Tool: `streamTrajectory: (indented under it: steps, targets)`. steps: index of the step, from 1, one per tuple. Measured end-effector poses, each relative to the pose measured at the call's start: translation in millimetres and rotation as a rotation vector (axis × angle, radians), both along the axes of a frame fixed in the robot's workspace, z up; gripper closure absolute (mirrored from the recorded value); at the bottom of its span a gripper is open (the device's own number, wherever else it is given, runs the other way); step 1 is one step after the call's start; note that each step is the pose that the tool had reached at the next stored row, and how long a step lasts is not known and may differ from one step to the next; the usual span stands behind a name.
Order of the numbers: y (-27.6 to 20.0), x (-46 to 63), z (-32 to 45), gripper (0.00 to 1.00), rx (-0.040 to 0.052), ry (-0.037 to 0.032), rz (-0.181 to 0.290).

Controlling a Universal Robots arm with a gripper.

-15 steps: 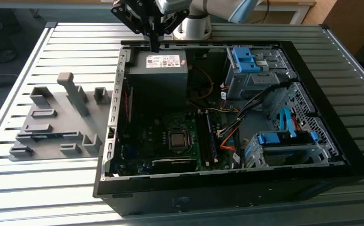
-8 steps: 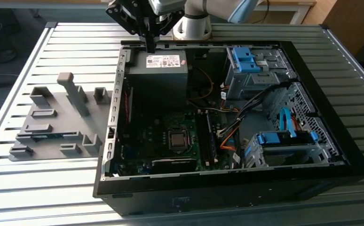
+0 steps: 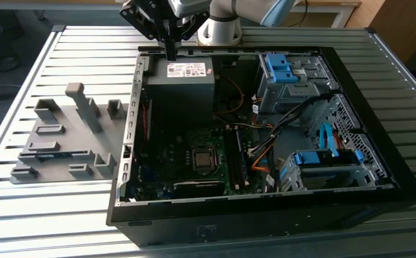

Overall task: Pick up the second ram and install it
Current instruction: 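Reach for the second ram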

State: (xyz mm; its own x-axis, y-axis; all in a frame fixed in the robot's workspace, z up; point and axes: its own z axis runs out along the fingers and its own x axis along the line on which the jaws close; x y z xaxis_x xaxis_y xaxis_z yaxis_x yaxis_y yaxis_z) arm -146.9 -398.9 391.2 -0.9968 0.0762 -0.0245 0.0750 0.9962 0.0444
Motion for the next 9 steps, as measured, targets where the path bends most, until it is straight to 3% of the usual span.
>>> streamTrajectory:
  steps: [9]
  targets:
    - [0.0, -2.5, -0.2, 0.89, 0.0000, 0.0000, 0.000]
